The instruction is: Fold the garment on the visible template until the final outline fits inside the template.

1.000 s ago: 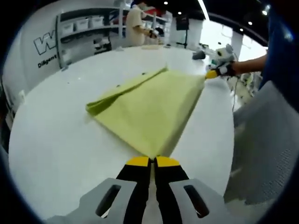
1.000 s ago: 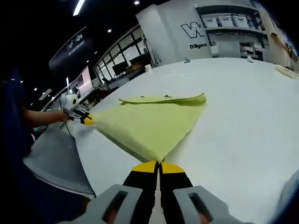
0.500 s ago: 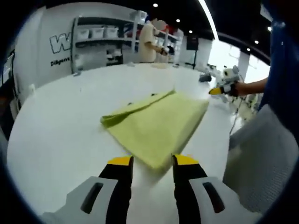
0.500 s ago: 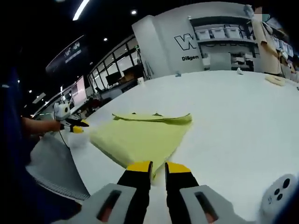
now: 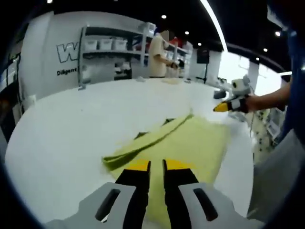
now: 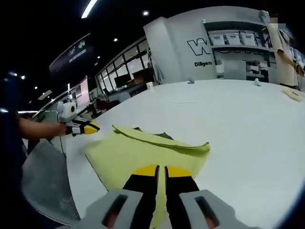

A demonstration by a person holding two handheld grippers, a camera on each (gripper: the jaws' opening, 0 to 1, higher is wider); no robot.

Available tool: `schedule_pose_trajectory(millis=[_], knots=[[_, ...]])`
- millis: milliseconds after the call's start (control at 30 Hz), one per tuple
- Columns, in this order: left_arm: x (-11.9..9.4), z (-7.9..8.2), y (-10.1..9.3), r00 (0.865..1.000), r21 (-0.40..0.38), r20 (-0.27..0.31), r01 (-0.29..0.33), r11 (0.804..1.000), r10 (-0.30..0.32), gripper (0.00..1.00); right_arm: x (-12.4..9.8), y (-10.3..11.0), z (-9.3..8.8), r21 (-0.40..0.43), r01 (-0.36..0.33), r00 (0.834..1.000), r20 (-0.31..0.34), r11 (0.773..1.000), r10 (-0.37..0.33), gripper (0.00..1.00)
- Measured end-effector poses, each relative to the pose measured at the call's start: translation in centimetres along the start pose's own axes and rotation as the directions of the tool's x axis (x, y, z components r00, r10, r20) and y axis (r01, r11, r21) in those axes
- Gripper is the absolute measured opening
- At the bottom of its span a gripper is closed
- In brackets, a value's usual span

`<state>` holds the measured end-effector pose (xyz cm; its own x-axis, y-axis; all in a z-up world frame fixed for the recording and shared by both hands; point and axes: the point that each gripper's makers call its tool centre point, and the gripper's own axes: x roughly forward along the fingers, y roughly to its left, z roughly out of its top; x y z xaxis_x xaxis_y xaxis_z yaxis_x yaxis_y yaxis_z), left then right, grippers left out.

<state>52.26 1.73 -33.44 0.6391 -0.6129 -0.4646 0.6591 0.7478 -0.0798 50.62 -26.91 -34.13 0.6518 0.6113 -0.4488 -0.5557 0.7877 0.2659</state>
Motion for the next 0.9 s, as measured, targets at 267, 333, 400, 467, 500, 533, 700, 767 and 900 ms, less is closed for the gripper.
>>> schedule_pose_trajectory(millis=[267, 333, 400, 467, 500, 533, 700, 767, 900], knots=[[3.0, 0.3, 0.8, 0.999, -0.020, -0.047, -0.002, 1.000, 0.001, 0.01, 2.8, -0.2, 0.5, -0.004, 0.002, 0.999, -0.036, 1.000, -0.002, 0.00], [3.4, -0.3, 1.0, 0.997, -0.019, -0.078, 0.009, 1.000, -0.011, 0.01, 3.5, -0.2, 0.6, -0.003, 0.001, 0.999, -0.046, 1.000, -0.001, 0.00], [3.9, -1.4, 1.6, 0.992, -0.018, -0.119, 0.029, 0.999, -0.031, 0.01, 4.5, -0.3, 0.2, 0.002, 0.001, 0.998, -0.069, 1.000, 0.000, 0.00], [4.0, -1.9, 1.6, 0.989, -0.015, -0.142, 0.035, 0.999, -0.037, 0.01, 5.2, -0.5, 0.0, -0.002, 0.000, 0.996, -0.085, 1.000, 0.000, 0.00], [4.3, -2.2, 1.5, 0.986, -0.009, -0.160, 0.038, 0.999, -0.039, 0.01, 5.5, -0.6, -0.1, -0.002, -0.001, 0.996, -0.094, 1.000, 0.000, 0.00], [4.5, -2.3, 1.5, 0.986, -0.005, -0.165, 0.038, 0.999, -0.038, 0.01, 5.7, -0.5, 0.0, -0.003, -0.001, 0.995, -0.096, 1.000, 0.000, 0.00], [6.0, -2.7, 3.1, 0.987, -0.017, -0.160, 0.014, 1.000, -0.016, 0.01, 7.2, -0.8, -0.1, -0.007, -0.003, 0.992, -0.129, 1.000, 0.002, 0.00], [6.3, -2.6, 3.6, 0.988, -0.021, -0.155, -0.002, 1.000, -0.002, 0.01, 7.8, -1.4, 0.3, -0.013, -0.003, 0.991, -0.134, 1.000, 0.001, 0.00], [6.3, -1.4, 4.9, 0.991, -0.028, -0.114, -0.072, 0.997, 0.069, 0.01, 9.4, -3.5, 1.0, -0.011, 0.018, 0.992, -0.128, 1.000, -0.020, 0.00]])
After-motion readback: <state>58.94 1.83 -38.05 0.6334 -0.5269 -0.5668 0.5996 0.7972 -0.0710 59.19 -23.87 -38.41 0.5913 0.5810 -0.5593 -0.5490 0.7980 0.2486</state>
